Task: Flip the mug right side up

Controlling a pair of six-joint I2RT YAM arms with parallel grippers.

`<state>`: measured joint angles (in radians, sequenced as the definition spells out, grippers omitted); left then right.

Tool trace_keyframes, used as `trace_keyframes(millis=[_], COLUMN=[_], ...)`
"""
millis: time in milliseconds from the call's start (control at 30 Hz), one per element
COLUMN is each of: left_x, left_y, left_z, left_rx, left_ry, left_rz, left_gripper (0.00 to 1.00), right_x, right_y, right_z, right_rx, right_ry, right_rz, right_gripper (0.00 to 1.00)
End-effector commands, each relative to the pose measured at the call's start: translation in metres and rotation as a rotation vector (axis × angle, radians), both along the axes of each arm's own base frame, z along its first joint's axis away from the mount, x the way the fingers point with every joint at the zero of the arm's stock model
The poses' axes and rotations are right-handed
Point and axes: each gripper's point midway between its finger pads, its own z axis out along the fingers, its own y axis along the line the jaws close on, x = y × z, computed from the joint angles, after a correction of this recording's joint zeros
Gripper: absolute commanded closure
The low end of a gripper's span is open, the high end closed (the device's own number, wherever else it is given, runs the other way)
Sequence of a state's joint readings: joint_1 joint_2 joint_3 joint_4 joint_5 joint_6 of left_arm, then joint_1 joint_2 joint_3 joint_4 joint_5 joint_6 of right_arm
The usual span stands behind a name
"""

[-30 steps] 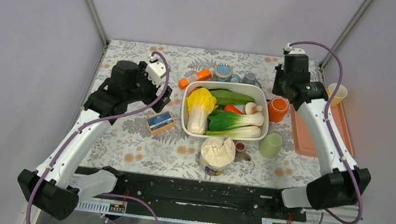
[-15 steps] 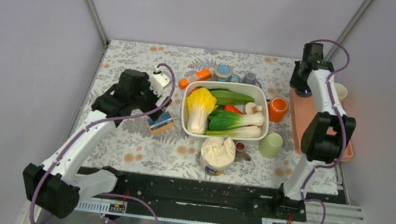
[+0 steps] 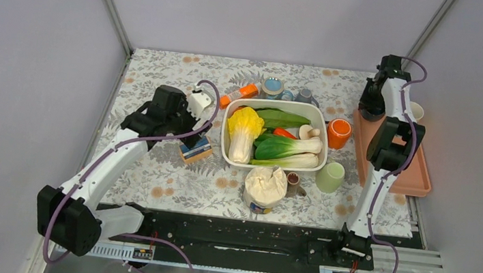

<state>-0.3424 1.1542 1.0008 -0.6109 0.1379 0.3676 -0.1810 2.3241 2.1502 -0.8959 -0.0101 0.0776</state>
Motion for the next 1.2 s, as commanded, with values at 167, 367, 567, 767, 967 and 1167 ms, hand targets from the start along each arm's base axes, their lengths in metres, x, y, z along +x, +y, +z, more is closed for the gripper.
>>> trace_keyframes(millis=[167, 367, 567, 767, 967, 1167], left_x=[0.012, 0.011, 0.01, 0.007, 0.003, -0.004], left_y=[-0.002, -0.004, -0.004, -0.006, -0.009, -0.011], left_z=[-0.004, -0.006, -0.005, -0.003, 0.002, 0.005], left_rx=[0.01, 0.012, 0.009, -0.001, -0.02, -0.044], left_ry=[-0.015, -0.004, -0.005, -0.009, -0.019, -0.027], left_rz=[-0.009, -0.026, -0.033, -0.045, -0.06, -0.075], left_gripper=[0.01, 0.01, 0.01, 0.01, 0.01, 0.01], right_x=[0.009, 0.007, 0.008, 0.0, -0.039, -0.11], right_y=[-0.015, -0.016, -0.013, -0.013, 0.003, 0.049], right_z=[0.018, 0.009, 0.022, 0.061, 0.098, 0.108], right_rx=[0.026, 0.035, 0.051, 0.021, -0.025, -0.069], right_ry=[-0.036, -0.01, -0.031, -0.073, -0.079, -0.08], right_rz=[-0.054, -0.058, -0.051, -0.04, 0.001, 0.115], right_gripper=[1.0, 0.73, 0.57, 0.45, 0.28, 0.18])
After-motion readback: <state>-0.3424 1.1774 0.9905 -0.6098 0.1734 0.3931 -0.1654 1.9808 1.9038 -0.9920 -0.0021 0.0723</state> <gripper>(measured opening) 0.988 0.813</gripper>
